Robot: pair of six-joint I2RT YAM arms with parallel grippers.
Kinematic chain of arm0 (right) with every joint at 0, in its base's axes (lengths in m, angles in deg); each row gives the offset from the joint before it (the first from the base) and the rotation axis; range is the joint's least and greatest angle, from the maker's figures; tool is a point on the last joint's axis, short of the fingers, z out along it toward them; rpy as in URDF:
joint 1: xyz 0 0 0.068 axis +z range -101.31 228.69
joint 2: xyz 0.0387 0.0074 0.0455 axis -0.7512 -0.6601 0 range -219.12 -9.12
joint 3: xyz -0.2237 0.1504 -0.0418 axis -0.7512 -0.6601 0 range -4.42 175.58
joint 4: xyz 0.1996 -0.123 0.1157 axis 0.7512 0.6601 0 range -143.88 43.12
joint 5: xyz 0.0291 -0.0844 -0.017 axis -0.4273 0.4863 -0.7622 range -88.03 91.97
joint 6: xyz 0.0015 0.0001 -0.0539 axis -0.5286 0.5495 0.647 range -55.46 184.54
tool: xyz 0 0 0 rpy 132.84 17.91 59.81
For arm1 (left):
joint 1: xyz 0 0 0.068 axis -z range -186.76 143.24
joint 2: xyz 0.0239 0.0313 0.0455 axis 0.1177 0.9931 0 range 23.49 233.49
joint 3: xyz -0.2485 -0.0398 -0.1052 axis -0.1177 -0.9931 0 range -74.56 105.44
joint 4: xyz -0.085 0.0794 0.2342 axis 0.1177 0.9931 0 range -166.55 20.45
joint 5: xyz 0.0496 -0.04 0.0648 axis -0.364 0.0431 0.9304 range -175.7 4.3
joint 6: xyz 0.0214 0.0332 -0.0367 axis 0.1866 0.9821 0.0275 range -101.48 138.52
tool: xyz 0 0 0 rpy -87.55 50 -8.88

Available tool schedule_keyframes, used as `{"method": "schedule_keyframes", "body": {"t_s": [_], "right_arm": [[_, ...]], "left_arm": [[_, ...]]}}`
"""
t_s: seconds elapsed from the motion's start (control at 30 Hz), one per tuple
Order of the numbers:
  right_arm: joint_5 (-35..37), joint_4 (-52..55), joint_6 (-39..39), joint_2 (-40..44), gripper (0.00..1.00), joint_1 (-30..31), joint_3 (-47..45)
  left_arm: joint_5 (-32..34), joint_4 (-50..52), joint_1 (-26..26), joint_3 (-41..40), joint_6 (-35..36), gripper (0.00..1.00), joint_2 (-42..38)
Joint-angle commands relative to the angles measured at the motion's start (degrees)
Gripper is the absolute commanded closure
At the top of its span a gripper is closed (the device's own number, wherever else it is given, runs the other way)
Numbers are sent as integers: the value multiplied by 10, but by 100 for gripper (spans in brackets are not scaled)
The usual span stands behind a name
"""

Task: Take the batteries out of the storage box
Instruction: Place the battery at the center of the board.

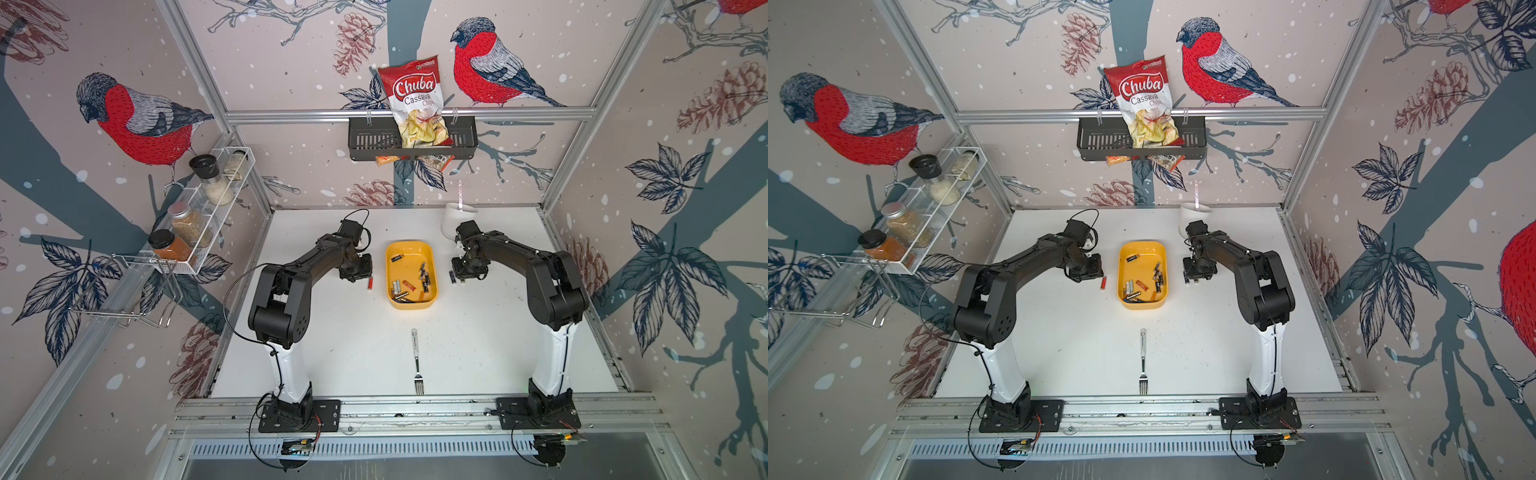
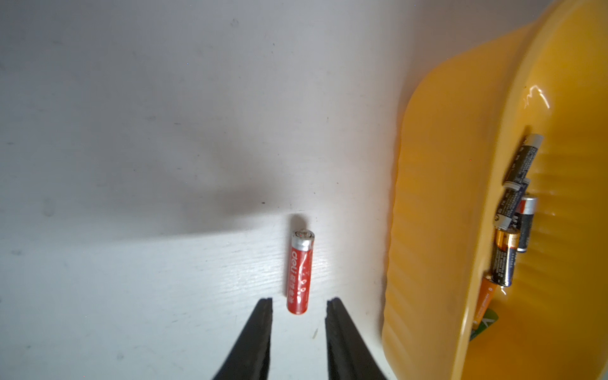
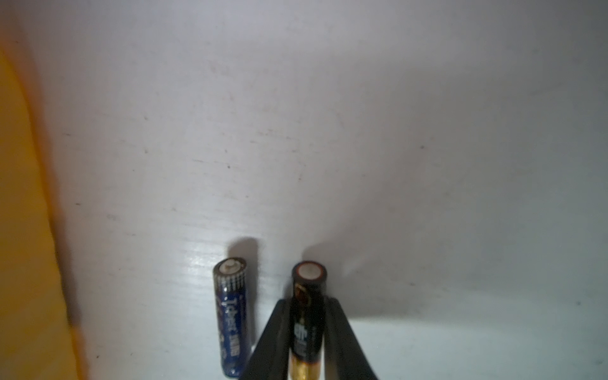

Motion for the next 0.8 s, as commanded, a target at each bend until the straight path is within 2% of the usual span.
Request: {"method": "schedule_keyframes", "body": {"t_s": [0.0, 0.77], "right_arm": [[6, 0, 6, -5, 73, 0, 1], [18, 7, 5, 11, 67, 0, 8]], "left_arm": [[3, 0, -2, -2, -1, 67, -5], [4, 9, -2, 6, -1, 67, -16]]}}
